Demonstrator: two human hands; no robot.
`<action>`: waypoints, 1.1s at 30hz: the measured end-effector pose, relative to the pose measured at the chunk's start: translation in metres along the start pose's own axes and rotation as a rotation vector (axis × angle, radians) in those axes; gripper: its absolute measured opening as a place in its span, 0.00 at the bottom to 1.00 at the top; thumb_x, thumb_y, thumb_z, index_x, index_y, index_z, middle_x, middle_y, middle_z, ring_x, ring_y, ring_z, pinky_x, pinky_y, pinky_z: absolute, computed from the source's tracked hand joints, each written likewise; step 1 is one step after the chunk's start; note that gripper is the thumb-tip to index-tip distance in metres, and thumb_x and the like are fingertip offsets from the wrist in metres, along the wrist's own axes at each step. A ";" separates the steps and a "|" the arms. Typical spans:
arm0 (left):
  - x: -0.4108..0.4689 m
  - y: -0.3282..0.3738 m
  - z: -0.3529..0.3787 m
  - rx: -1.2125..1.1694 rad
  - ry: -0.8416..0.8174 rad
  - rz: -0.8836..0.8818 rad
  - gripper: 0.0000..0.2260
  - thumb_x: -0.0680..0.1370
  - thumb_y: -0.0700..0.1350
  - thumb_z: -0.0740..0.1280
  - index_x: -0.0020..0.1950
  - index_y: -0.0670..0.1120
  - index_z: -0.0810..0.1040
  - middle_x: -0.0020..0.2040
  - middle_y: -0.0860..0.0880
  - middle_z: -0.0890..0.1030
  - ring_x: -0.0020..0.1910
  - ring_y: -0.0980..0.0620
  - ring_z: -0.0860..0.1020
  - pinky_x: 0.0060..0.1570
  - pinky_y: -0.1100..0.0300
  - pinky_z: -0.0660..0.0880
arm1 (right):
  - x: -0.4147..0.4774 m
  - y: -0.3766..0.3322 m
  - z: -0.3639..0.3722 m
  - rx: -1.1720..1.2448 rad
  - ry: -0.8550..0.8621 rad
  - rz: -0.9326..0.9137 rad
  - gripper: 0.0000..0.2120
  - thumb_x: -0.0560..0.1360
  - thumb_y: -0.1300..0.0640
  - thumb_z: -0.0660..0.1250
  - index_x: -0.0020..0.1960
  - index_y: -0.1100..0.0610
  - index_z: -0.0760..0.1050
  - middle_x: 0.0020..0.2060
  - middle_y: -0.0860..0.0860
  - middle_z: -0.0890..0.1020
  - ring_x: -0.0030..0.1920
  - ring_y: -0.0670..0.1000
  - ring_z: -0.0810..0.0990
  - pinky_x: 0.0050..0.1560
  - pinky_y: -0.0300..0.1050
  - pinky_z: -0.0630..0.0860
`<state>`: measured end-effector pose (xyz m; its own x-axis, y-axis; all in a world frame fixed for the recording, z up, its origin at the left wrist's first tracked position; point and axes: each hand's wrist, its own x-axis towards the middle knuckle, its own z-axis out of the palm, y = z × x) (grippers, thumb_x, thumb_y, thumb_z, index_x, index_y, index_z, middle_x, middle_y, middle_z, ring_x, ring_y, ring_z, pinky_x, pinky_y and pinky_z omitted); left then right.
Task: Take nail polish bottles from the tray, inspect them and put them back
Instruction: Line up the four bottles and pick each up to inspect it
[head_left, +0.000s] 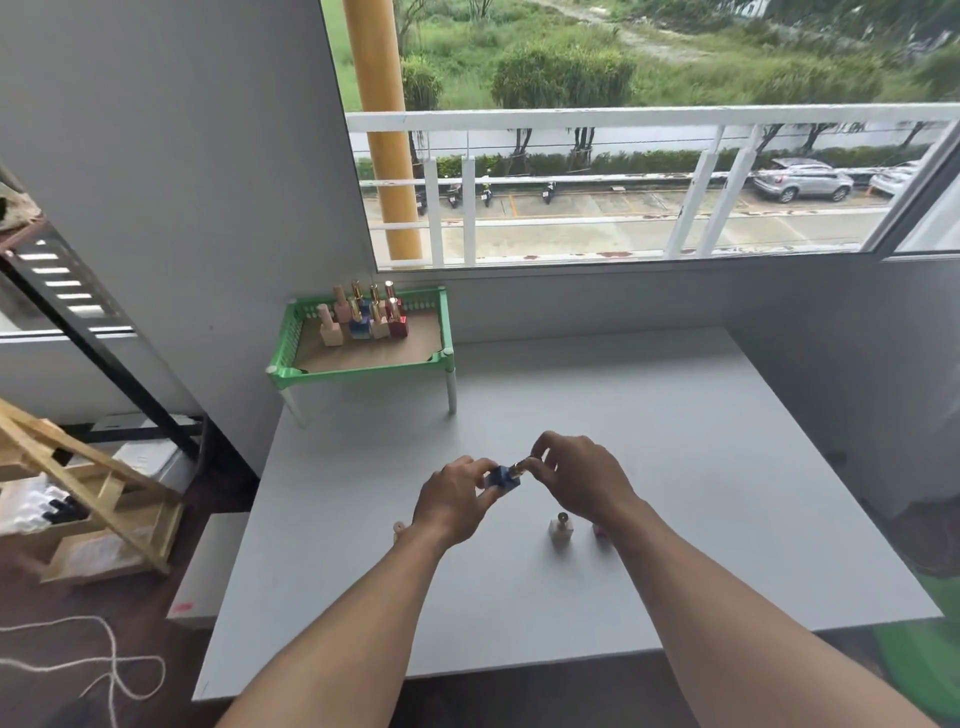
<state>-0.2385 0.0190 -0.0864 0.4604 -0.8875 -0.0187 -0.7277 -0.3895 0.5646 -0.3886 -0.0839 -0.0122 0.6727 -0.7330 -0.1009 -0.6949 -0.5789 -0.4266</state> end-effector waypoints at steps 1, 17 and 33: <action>0.000 -0.001 0.002 -0.003 -0.006 0.002 0.13 0.76 0.64 0.63 0.54 0.59 0.79 0.45 0.57 0.78 0.44 0.52 0.77 0.40 0.57 0.72 | 0.000 0.000 0.001 -0.007 0.003 0.016 0.13 0.78 0.44 0.62 0.52 0.52 0.77 0.48 0.49 0.84 0.50 0.53 0.80 0.51 0.47 0.72; -0.004 -0.006 0.008 -0.019 -0.031 0.002 0.09 0.77 0.59 0.65 0.53 0.58 0.78 0.44 0.58 0.76 0.44 0.51 0.78 0.40 0.58 0.71 | -0.005 0.009 0.012 0.002 0.006 -0.022 0.14 0.79 0.44 0.60 0.60 0.49 0.73 0.49 0.47 0.83 0.50 0.52 0.80 0.46 0.46 0.72; -0.003 -0.020 0.012 -0.021 -0.054 -0.020 0.09 0.76 0.60 0.65 0.54 0.60 0.78 0.45 0.57 0.78 0.43 0.52 0.77 0.41 0.57 0.72 | 0.001 0.006 0.019 -0.048 0.002 -0.044 0.14 0.79 0.43 0.60 0.59 0.49 0.73 0.47 0.45 0.84 0.54 0.51 0.79 0.58 0.50 0.67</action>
<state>-0.2320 0.0267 -0.1075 0.4465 -0.8917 -0.0742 -0.7077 -0.4027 0.5805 -0.3875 -0.0810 -0.0319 0.7024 -0.7071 -0.0817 -0.6761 -0.6268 -0.3873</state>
